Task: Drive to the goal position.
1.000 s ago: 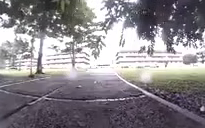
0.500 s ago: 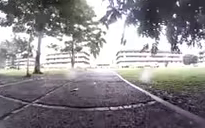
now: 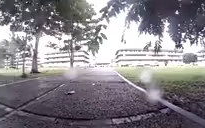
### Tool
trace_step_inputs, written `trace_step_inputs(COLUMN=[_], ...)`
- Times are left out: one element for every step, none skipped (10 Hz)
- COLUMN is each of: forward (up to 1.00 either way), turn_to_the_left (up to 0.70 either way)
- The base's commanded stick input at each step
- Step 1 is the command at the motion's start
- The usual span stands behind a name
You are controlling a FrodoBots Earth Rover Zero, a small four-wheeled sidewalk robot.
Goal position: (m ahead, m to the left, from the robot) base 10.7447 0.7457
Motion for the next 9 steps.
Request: trace_step_inputs(forward=[0.70, 0.70, 0.70, 0.70, 0.70, 0.70, 0.70, 0.70, 0.70], turn_to_the_left=[0.00, 0.00, 0.00, 0.00, 0.00, 0.00, 0.00, 0.00, 0.00])
